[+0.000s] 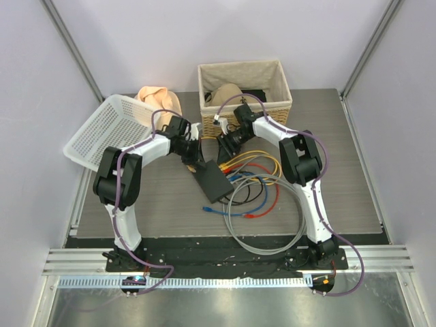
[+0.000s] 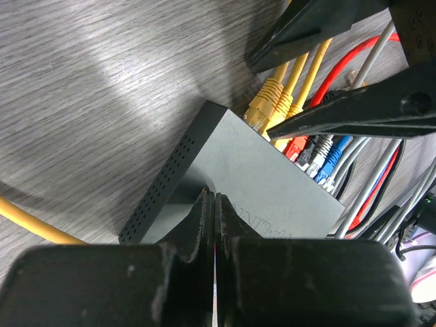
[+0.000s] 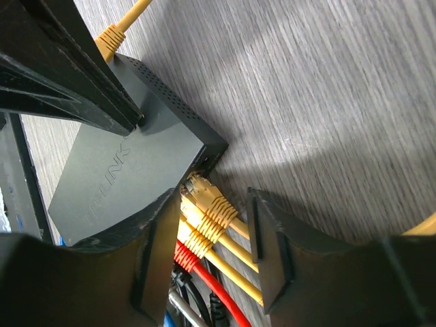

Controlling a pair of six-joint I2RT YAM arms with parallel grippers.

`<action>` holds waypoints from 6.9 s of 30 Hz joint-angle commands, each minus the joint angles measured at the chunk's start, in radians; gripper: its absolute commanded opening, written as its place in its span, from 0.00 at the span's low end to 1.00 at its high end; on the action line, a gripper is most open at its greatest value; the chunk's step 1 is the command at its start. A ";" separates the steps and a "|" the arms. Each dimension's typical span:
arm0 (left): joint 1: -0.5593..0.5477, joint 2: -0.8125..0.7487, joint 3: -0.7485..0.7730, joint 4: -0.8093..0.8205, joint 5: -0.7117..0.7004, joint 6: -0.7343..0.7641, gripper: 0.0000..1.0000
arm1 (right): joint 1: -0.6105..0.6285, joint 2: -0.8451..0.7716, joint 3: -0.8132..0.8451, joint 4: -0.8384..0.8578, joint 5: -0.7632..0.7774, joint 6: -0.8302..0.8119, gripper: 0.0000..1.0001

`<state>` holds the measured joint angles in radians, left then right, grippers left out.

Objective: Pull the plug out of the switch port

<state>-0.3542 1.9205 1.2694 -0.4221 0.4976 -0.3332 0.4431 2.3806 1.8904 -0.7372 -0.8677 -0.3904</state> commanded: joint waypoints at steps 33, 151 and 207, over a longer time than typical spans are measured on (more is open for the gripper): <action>-0.015 0.055 -0.050 -0.069 -0.143 0.057 0.00 | 0.046 0.121 0.067 -0.145 0.093 -0.107 0.15; 0.106 -0.192 0.005 -0.150 -0.091 -0.003 0.00 | -0.006 -0.325 0.217 0.162 0.282 0.085 0.76; 0.003 -0.210 -0.174 -0.038 -0.067 -0.049 0.00 | 0.014 -0.783 -0.584 0.131 0.422 -0.182 0.01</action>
<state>-0.3664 1.7145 1.0252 -0.4454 0.4191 -0.4118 0.3798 1.8050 1.4582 -0.2966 0.0948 -0.3252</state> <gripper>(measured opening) 0.014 0.027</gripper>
